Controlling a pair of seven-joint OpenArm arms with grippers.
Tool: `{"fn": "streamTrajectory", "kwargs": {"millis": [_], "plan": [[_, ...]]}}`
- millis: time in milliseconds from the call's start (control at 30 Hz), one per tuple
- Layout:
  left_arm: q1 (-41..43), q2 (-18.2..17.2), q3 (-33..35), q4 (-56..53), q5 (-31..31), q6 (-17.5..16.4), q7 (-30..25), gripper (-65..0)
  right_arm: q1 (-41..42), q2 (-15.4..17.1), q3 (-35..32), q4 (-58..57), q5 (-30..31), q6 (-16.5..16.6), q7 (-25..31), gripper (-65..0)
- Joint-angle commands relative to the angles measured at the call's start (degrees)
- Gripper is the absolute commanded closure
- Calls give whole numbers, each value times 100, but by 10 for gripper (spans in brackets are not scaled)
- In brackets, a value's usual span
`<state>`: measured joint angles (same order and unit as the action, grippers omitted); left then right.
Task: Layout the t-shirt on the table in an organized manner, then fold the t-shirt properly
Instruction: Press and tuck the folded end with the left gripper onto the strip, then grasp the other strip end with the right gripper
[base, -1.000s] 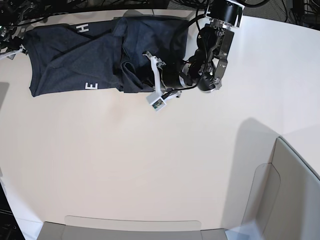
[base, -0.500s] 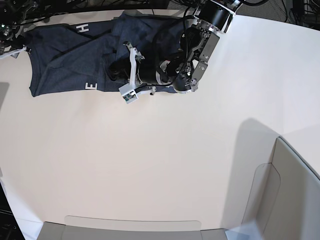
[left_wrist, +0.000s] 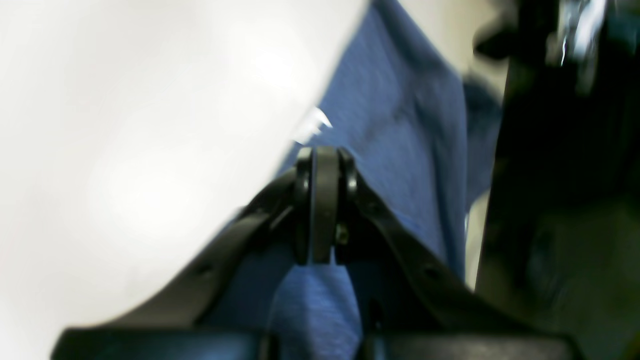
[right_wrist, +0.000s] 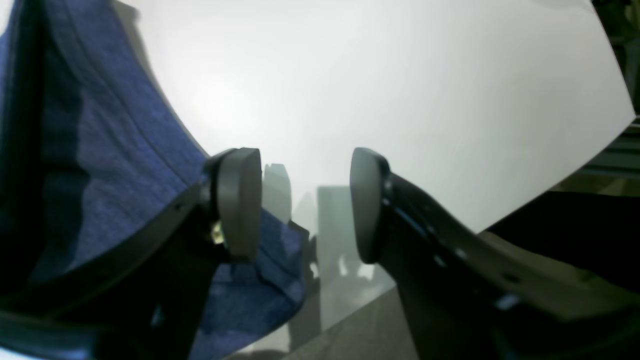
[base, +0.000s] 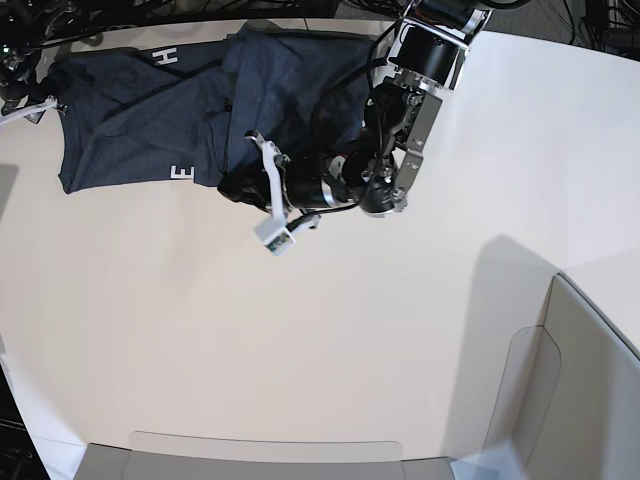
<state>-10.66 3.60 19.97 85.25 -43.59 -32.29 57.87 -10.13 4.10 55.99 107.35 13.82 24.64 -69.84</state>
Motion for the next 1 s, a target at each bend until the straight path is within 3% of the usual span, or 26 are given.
{"fn": "streamTrajectory", "kwargs": {"millis": [0,100,200,367,533,733,967], "plan": [[-134,76,-375,94,-436,-28,-86,-29,-2,104,50,100,108,28,61,-288],[-134,76,-1219,94,-1280,-10,354,-100,-2,104,50,135,327,28,61,-288],[-134,-83,-1878,94,-1702,-1,925,-161,-11,254,67,135,697,46,44,-289],[-82,-531,-2221,94,-1852,-1,1268,-184,-143,817,261,100,1778,766,17,-290],[147,-830,-2203,94,-1834,-1,1242,-187,-117,1247,744,-128,2727,1536,-668,-297],[208,-856,-2194,86,-1799,-1,1242,-187,-117,1581,815,-1201,3905,1536,-747,-315],[349,-865,-2194,77,-1790,-1,1233,-187,-20,1678,700,-2572,5031,1536,-1016,-318]]}}
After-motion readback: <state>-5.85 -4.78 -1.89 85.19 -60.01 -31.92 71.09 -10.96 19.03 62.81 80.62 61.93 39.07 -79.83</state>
